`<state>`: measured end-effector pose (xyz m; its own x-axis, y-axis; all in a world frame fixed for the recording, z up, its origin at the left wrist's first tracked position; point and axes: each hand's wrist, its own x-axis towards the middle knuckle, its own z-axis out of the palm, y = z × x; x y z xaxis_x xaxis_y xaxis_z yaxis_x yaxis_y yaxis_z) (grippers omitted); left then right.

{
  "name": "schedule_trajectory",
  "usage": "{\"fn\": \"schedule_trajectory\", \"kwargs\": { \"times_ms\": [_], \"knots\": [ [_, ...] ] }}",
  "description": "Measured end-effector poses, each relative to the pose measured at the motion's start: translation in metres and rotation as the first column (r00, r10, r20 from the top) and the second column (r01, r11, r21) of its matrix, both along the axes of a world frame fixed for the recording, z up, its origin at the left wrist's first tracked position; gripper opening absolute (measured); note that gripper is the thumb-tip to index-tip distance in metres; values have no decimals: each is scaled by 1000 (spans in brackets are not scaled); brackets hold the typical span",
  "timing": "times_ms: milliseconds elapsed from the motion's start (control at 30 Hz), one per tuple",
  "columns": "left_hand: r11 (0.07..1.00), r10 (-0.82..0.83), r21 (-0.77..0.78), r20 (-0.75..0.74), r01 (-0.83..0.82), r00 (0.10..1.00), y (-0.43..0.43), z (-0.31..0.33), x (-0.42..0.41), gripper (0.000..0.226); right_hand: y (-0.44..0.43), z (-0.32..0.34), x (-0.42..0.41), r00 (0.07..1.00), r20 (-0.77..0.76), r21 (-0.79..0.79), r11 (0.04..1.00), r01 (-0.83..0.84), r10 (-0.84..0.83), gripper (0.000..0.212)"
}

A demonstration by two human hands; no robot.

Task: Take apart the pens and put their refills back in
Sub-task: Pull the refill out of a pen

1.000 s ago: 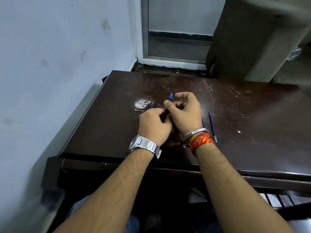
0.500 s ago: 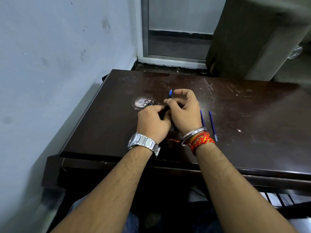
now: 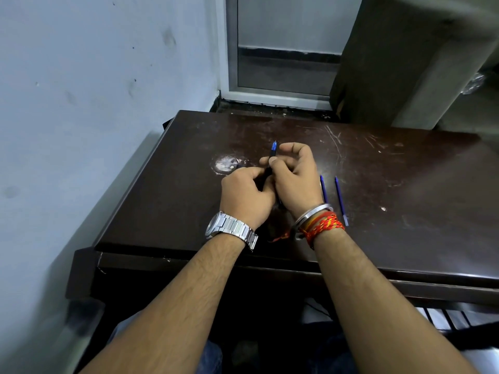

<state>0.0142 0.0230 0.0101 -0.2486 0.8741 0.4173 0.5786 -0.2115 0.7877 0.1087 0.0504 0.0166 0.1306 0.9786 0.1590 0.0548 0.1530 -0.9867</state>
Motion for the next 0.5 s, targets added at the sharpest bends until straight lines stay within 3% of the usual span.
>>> {"fn": "schedule_trajectory", "kwargs": {
  "times_ms": [67,200,333,500],
  "knots": [
    [1000,9,-5,6,-9,1000,0,0,1,10,0,0,1,1000,0,-6,1000,8,-8,20],
    [999,36,-11,-3,-36,999,-1,1,0,12,-2,1,1,997,54,42,998,53,-55,33],
    [1000,12,-3,-13,-12,1000,-2,2,1,12,-2,3,0,996,60,84,994,67,-72,26],
    [999,29,-12,1,-29,1000,-1,2,1,9,-3,3,-1,998,25,18,998,55,-55,23]
  ]
}}
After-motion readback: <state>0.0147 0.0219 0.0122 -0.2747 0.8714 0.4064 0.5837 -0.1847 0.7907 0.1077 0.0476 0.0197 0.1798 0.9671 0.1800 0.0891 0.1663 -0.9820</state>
